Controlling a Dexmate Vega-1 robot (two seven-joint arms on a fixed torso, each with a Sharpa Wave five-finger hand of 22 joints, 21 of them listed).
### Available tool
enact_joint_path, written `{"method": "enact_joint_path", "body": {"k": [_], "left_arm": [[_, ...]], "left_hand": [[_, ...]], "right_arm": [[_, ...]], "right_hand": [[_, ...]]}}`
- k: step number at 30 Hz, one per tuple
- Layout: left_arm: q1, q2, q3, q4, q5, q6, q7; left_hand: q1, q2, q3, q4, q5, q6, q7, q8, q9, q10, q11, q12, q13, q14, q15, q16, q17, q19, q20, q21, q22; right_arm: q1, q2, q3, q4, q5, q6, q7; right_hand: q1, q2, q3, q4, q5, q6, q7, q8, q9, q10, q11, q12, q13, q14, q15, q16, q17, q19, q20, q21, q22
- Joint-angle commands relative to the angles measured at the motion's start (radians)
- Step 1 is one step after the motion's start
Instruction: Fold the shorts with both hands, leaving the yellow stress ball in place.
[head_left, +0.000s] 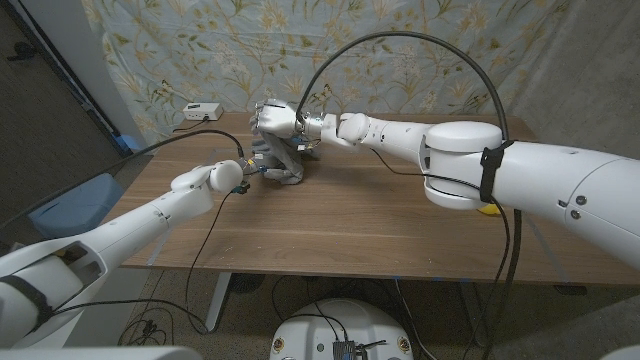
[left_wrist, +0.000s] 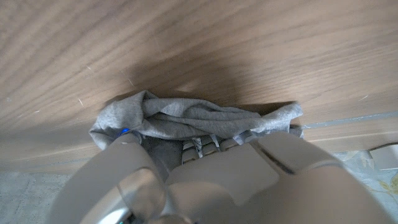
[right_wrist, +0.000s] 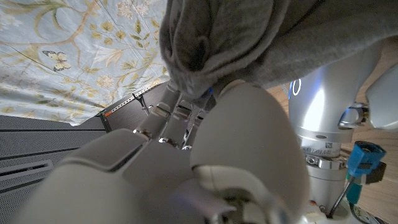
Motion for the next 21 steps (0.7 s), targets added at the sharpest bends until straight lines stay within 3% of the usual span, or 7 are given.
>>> {"method": "enact_joint_path", "body": {"k": [1,3,5,10,12,16,21], "left_arm": [[0.010,0.014,0.001,-0.041,-0.008,0.013,0.008],[0.018,0.023,-0.006,-0.062,-0.010,0.021,0.011],[0.028,0.033,-0.016,-0.086,-0.012,0.031,0.017],[0.059,0.062,-0.046,-0.154,-0.020,0.060,0.035],[0.073,0.077,-0.058,-0.187,-0.021,0.078,0.039],[0.101,0.110,-0.088,-0.258,-0.023,0.118,0.048],[0.146,0.154,-0.132,-0.361,-0.019,0.180,0.075]], "left_hand": [[-0.010,0.000,0.002,-0.007,0.007,0.012,0.004,0.003,0.005,0.044,0.034,0.007,0.159,0.067,0.054,0.007,0.147,0.182,0.101,0.005,0.110],[-0.010,0.000,0.002,-0.007,0.007,0.013,0.005,0.004,0.005,0.044,0.035,0.007,0.159,0.067,0.054,0.007,0.147,0.183,0.101,0.004,0.110],[-0.011,0.000,0.002,-0.008,0.007,0.013,0.005,0.004,0.005,0.043,0.036,0.006,0.159,0.067,0.054,0.007,0.147,0.183,0.101,0.004,0.110],[-0.011,0.000,0.002,-0.009,0.008,0.013,0.005,0.003,0.005,0.045,0.036,0.007,0.159,0.068,0.055,0.007,0.147,0.184,0.101,0.003,0.110],[-0.011,0.000,0.002,-0.010,0.008,0.012,0.005,0.003,0.005,0.045,0.035,0.007,0.159,0.068,0.055,0.007,0.147,0.184,0.102,0.002,0.110],[-0.011,0.001,0.002,-0.011,0.008,0.013,0.006,0.003,0.005,0.045,0.036,0.007,0.159,0.069,0.056,0.007,0.147,0.185,0.102,0.002,0.110],[-0.007,0.004,0.005,-0.015,0.008,0.019,0.011,0.006,0.005,0.046,0.037,0.007,0.159,0.070,0.058,0.007,0.146,0.186,0.103,0.000,0.110]], "right_arm": [[-0.033,0.043,-0.002,0.024,0.023,-0.111,0.089],[-0.037,0.042,0.006,0.022,0.040,-0.128,0.112],[-0.042,0.041,0.021,0.021,0.065,-0.146,0.128],[-0.061,0.034,0.099,0.015,0.185,-0.167,0.157],[-0.062,0.032,0.110,0.014,0.213,-0.187,0.149],[-0.063,0.025,0.120,0.011,0.252,-0.213,0.133],[-0.056,0.015,0.094,0.009,0.248,-0.234,0.132]], "right_hand": [[-0.107,-0.014,-0.005,0.019,0.021,-0.167,-0.014,-0.016,-0.011,-0.164,-0.008,-0.004,-0.012,-0.093,-0.149,-0.063,-0.041,-0.022,-0.051,-0.034,-0.006],[-0.179,-0.019,-0.019,0.037,0.024,-0.272,-0.014,-0.015,-0.015,-0.243,-0.001,-0.002,-0.017,-0.163,-0.138,-0.077,-0.041,-0.035,-0.030,-0.063,-0.007],[-0.218,-0.015,-0.026,0.049,0.027,-0.325,-0.015,-0.013,-0.017,-0.285,-0.018,-0.002,-0.020,-0.190,-0.134,-0.076,-0.038,-0.044,-0.017,-0.081,-0.006],[-0.456,0.024,-0.095,0.176,0.035,-0.527,-0.002,-0.009,-0.015,-0.387,0.013,0.007,-0.022,-0.236,-0.122,-0.056,-0.015,-0.039,0.009,-0.135,-0.003],[-0.502,0.030,-0.106,0.205,0.031,-0.570,0.017,-0.011,-0.014,-0.407,0.027,0.006,-0.022,-0.230,-0.113,-0.051,-0.012,-0.035,0.016,-0.142,-0.003],[-0.519,0.017,-0.112,0.211,0.031,-0.590,0.037,-0.008,-0.014,-0.405,0.040,0.011,-0.022,-0.217,-0.110,-0.049,-0.017,-0.022,0.026,-0.145,-0.003],[-0.493,0.011,-0.097,0.185,0.039,-0.553,0.048,0.013,-0.016,-0.374,0.043,0.023,-0.023,-0.192,-0.120,-0.048,-0.030,-0.007,0.022,-0.149,-0.003]]}}
